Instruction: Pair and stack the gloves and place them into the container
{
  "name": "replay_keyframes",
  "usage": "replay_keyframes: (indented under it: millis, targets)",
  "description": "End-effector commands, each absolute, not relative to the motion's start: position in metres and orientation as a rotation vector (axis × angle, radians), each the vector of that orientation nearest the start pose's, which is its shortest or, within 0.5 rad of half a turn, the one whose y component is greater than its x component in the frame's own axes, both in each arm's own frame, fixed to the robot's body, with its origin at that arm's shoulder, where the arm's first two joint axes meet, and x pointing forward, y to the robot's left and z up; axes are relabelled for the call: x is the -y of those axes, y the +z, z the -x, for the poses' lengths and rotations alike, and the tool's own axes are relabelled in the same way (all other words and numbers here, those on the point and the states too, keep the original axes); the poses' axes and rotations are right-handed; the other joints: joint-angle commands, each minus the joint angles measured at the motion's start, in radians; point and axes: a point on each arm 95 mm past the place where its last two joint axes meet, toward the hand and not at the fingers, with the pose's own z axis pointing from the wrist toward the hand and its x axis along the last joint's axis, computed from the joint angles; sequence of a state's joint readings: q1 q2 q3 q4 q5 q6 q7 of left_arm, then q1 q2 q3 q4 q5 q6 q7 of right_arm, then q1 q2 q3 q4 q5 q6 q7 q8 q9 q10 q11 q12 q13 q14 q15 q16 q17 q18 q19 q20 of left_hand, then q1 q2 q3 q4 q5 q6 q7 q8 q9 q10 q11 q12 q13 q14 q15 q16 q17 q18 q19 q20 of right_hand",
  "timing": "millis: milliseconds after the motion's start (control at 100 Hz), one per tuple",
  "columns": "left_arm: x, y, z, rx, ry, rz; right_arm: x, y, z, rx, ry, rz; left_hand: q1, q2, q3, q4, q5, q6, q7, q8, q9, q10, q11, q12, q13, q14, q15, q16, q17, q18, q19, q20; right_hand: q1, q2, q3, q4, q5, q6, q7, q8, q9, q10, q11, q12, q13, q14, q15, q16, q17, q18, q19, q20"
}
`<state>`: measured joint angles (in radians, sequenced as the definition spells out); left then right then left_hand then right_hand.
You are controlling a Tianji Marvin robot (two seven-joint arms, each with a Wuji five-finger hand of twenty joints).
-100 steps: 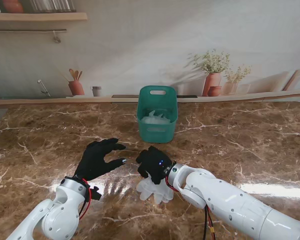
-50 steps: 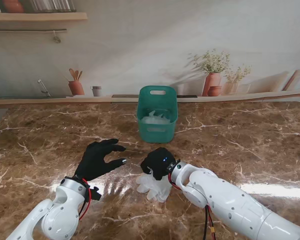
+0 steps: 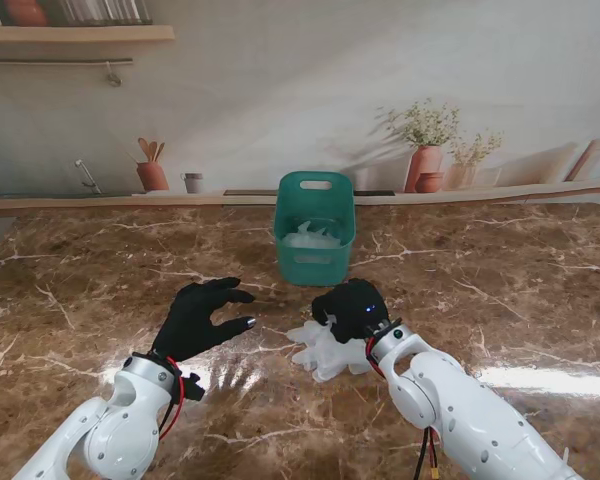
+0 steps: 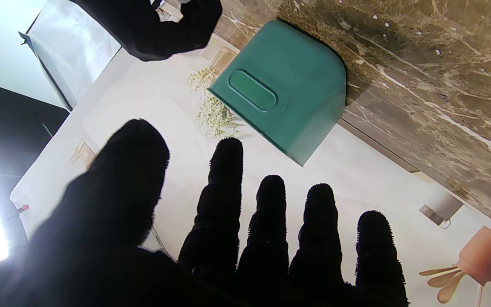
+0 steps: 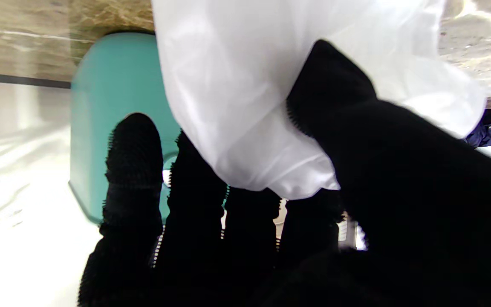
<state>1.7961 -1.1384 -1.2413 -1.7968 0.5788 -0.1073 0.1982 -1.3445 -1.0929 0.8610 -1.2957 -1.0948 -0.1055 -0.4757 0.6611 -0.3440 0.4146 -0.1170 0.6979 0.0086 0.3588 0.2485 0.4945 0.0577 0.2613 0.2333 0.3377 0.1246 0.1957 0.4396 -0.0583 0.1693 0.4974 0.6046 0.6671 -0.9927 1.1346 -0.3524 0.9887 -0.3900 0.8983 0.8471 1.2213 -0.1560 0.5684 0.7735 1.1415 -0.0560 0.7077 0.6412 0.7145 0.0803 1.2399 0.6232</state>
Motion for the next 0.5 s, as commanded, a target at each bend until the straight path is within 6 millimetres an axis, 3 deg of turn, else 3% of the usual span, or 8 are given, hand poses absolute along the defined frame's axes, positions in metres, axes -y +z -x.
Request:
replay_keyframes:
  millis: [0,360,470,490]
  targets:
    - [0.032,-0.315,-0.332,-1.114,-1.985,1.550,-0.046,-0.380,-0.393,-1.588,1.665,-0.797,0.014,0.038,-0.026,0.029,0.019,-0.032,0.011,0.011,0.021,-0.009,-0.022,-0.010,-0.001,-0.047,-0.030,-0.013,-0.016,0.000,-0.025,0.004,0.003,-0.012,0.008,0.031,0.005,-0.031,0.009,0.021,-0.003,-0.039,0.004,0.019,-0.036,-0.025,-0.027,0.008,-0.026,-0.010,-0.025,-0.017]
    - [0.036,-0.317,-0.333,-1.125,-1.997,1.551,-0.025,-0.401,-0.363,-1.619,1.645,-0.739,0.017,0.038,-0.029,0.029,0.016,-0.034,0.009,0.012,0.018,-0.011,-0.023,-0.011,-0.004,-0.052,-0.033,-0.015,-0.016,-0.007,-0.032,0.004,-0.037,-0.051,0.042,0.012,0.018,-0.059,-0.015,0.025,-0.012,-0.062,-0.012,0.044,-0.146,-0.061,-0.134,0.007,-0.135,-0.022,-0.138,-0.017]
    - [0.036,-0.317,-0.334,-1.126,-1.997,1.547,-0.022,-0.406,-0.355,-1.629,1.635,-0.755,0.019,0.037,-0.028,0.030,0.017,-0.032,0.009,0.012,0.019,-0.011,-0.023,-0.011,-0.003,-0.051,-0.033,-0.015,-0.015,-0.007,-0.033,0.004,-0.066,-0.055,0.053,0.014,0.006,-0.061,-0.025,0.024,-0.151,-0.036,-0.089,0.035,-0.285,-0.061,-0.196,-0.030,-0.214,-0.030,-0.198,-0.014]
    - [0.036,-0.317,-0.334,-1.126,-1.996,1.547,-0.021,-0.407,-0.354,-1.630,1.633,-0.757,0.020,0.037,-0.028,0.030,0.016,-0.032,0.008,0.012,0.019,-0.011,-0.023,-0.011,-0.003,-0.050,-0.033,-0.015,-0.015,-0.008,-0.033,0.004,-0.075,-0.054,0.057,0.013,0.004,-0.062,-0.032,0.028,-0.203,-0.027,-0.106,-0.015,-0.323,-0.059,-0.217,-0.054,-0.229,-0.032,-0.222,0.003]
